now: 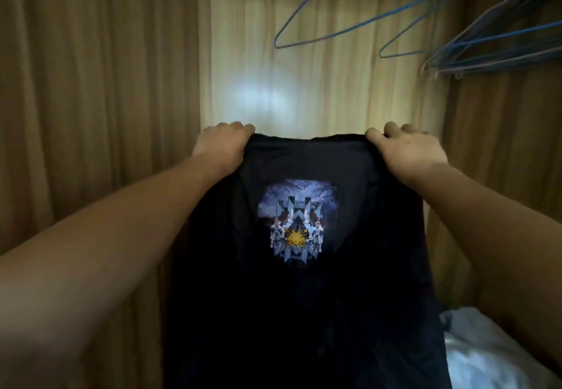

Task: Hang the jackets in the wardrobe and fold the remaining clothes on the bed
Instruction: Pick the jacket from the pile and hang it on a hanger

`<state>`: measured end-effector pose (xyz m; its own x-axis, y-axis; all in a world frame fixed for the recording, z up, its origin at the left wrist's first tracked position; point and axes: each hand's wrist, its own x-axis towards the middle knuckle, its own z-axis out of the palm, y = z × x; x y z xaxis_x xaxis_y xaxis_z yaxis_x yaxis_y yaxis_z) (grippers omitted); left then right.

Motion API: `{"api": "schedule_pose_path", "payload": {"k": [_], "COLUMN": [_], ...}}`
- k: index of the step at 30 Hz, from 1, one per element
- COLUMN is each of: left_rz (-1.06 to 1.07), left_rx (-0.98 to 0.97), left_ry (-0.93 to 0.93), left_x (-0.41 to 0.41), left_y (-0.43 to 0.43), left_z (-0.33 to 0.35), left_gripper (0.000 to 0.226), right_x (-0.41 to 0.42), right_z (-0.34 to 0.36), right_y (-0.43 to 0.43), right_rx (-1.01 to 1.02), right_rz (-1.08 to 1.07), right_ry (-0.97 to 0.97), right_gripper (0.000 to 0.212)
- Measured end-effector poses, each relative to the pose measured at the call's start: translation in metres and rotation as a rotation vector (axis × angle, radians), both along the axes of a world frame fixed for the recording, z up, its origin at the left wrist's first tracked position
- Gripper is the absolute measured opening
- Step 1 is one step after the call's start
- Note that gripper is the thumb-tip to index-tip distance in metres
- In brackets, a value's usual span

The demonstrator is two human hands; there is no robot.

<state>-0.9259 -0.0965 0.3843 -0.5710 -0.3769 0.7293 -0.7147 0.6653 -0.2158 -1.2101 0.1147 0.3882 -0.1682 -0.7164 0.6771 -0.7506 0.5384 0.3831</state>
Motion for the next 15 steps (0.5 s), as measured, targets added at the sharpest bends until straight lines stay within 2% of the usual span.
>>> {"api": "schedule_pose_path", "payload": {"k": [4,8,10,12,15], "left_rz": [0.094,0.163,0.184,0.204,0.210], "left_rx": [0.165,0.392,0.485,0.526,0.576], "left_ry": [-0.111,-0.167,-0.203,-0.244,-0.285], "left_x": [-0.034,-0.057,-0.062,-0.065,-0.068], "left_y": [-0.035,-0.068,-0.081,-0.091,-0.102], "left_z": [-0.079,-0.164,-0.211,-0.255,-0.312], "left_gripper": [0.034,0.042,0.047,0.053,0.050], "right_x": [-0.041,-0.075,-0.084,-0.088,-0.095], "right_z": [-0.068,-0.162,-0.211,-0.254,-0.312], "right_y": [-0.053,-0.096,-0.111,-0.121,-0.127], "right_rx": [0.119,0.235,0.292,0.338,0.498], "right_rz": [0.017,0.015,0.026,0.068,0.139], "right_ry": [-0.126,-0.275,-0.290,-0.310,-0.488], "right_gripper": [0.042,0.041,0.044,0.048,0.051]}}
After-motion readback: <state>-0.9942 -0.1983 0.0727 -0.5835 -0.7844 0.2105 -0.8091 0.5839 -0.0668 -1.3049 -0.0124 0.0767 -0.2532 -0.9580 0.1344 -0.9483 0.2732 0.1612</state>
